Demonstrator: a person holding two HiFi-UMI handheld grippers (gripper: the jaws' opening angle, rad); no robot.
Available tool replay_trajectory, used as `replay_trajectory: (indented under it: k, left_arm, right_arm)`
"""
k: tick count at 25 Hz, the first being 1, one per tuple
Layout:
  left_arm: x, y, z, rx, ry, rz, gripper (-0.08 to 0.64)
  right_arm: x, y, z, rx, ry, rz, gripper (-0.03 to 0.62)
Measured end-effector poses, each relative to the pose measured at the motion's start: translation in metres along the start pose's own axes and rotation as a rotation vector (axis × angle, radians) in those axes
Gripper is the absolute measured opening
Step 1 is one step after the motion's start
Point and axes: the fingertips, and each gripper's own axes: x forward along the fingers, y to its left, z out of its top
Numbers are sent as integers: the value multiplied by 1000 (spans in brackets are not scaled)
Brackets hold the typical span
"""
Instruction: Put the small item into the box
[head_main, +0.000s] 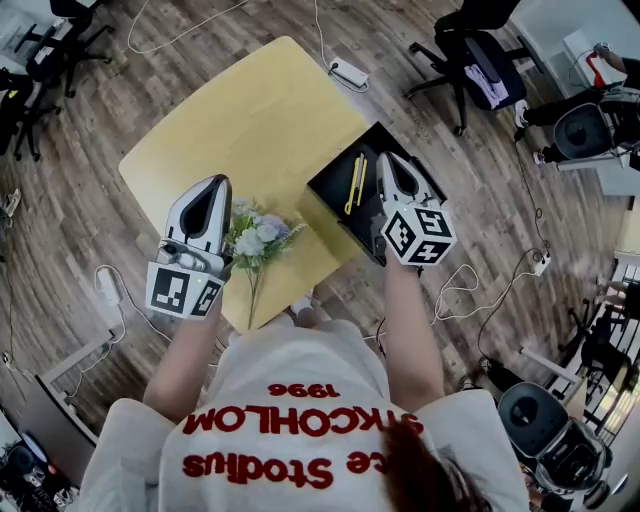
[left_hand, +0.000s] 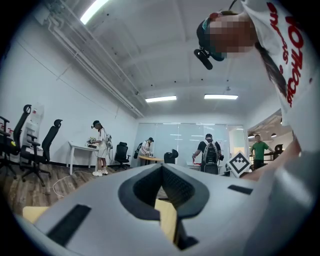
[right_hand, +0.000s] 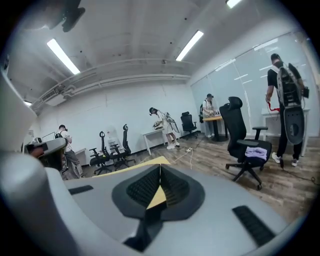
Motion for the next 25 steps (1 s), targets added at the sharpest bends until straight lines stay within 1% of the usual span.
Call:
replay_trajectory:
  k: [5, 9, 11, 16, 25]
  left_arm:
    - [-10, -5, 18, 23, -39, 12, 2]
    - [-15, -11, 28, 32, -60, 23, 2]
    - [-19, -15, 33, 36, -65, 26, 2]
    - [-30, -24, 44, 47, -88, 34, 2]
    - [-55, -28, 64, 71, -110, 51, 2]
  right_arm:
    - [-29, 24, 28, -75, -79, 30, 5]
    - [-48, 40, 46, -162, -119, 53, 5]
    - [-59, 48, 55, -189, -139, 60, 5]
    - [-87, 63, 70, -185, -202, 77, 5]
    - [-130, 87, 85, -161, -272, 80, 3]
